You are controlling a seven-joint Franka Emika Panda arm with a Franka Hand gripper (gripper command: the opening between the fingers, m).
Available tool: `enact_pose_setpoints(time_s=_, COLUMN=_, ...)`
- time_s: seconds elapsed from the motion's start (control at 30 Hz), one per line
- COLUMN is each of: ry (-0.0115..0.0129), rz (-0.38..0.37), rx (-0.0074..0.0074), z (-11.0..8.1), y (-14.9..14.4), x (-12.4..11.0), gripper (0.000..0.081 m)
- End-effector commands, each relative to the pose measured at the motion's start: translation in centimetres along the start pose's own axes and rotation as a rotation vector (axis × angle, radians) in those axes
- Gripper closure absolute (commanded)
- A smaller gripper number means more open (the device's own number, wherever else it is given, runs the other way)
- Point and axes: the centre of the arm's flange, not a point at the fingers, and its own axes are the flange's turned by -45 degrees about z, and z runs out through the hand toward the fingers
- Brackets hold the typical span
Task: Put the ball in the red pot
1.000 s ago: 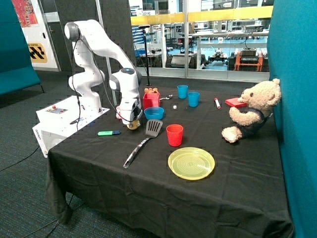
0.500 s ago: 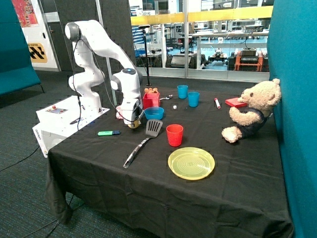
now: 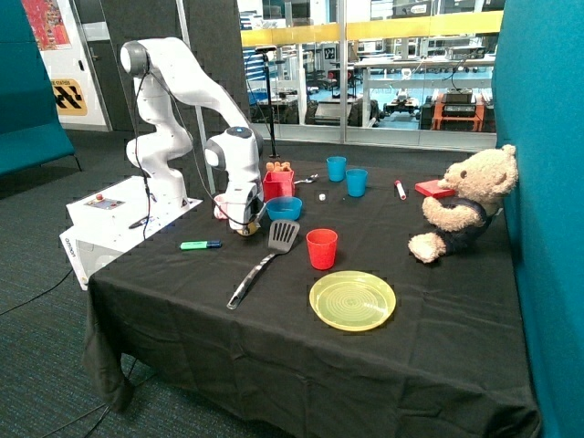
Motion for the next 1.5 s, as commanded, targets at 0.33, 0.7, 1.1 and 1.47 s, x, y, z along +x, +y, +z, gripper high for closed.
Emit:
enact_pose_setpoints(time_s=0.33, ry=-0.002, rz=-0.018, rx=-0.0012, z=-0.4, y=-0.9, x=0.7, gripper=0.0808)
enact_pose_setpoints(time_s=0.7, ry=-0.002, rz=-0.045, rx=-0.0012, z=-1.8, y=-2.0, x=1.0, gripper=0.0808)
enact_pose_setpoints(time_s=1.1, ry=-0.0021, rz=-0.08, rx=-0.0011, z=-4.6, y=-3.4, x=1.9, gripper=0.0808)
enact_pose_setpoints(time_s=1.47, ry=-0.0021, rz=-0.128, rx=-0.0011, z=-6.6, y=-5.6, x=3.1, gripper=0.0808)
